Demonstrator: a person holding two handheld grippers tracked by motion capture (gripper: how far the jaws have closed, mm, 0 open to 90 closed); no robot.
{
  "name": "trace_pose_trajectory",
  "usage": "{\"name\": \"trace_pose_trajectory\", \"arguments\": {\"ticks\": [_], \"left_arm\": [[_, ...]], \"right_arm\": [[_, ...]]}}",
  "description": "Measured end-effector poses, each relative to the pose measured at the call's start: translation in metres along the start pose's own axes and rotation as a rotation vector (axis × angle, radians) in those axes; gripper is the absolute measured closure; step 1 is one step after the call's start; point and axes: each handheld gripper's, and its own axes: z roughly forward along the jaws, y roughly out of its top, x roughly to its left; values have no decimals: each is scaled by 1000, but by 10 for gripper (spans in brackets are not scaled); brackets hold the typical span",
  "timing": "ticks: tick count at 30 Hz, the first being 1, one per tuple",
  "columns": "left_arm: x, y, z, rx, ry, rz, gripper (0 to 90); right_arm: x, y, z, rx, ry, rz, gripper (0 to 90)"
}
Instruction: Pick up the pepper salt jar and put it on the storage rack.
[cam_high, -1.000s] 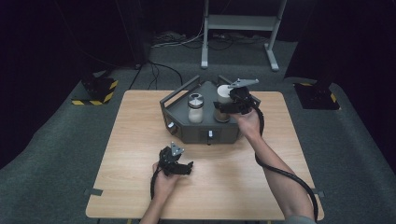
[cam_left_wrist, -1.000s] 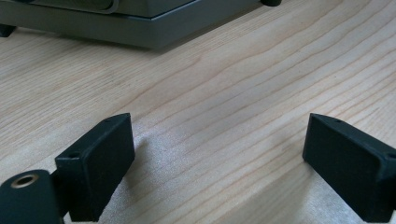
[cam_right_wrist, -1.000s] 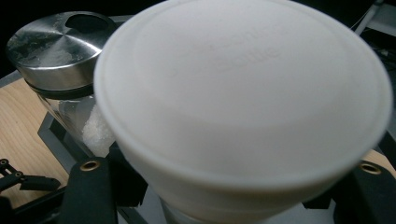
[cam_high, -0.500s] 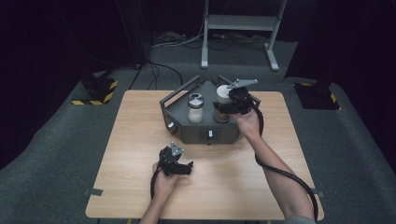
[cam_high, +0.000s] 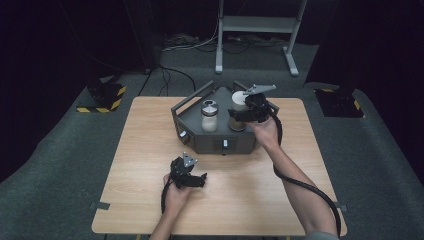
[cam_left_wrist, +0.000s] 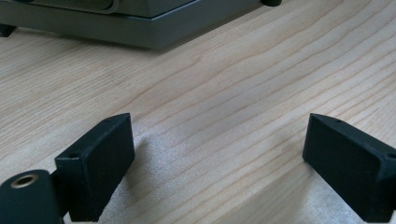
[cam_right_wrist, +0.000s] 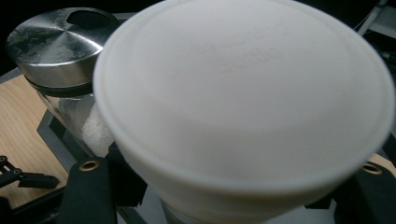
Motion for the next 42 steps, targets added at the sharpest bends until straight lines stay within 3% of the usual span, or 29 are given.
{"name": "trace_pose_trajectory", "arguments": {"ticks": [11, 16, 23, 34, 42], "left_arm": [[0, 0, 0, 1, 0, 1, 90], [0, 0, 0, 1, 0, 1, 89], [0, 0, 0, 1, 0, 1, 90], [0, 0, 0, 0, 0, 0, 90], [0, 0, 0, 0, 0, 0, 90]], "right_arm": [[0, -3, 0, -10, 1, 7, 320], [-3, -9, 0, -43, 10, 35, 171], [-4, -13, 0, -49, 17, 39, 109], [-5, -40, -17, -95, 13, 43, 100], [0, -54, -34, -97, -5, 32, 112]]}}
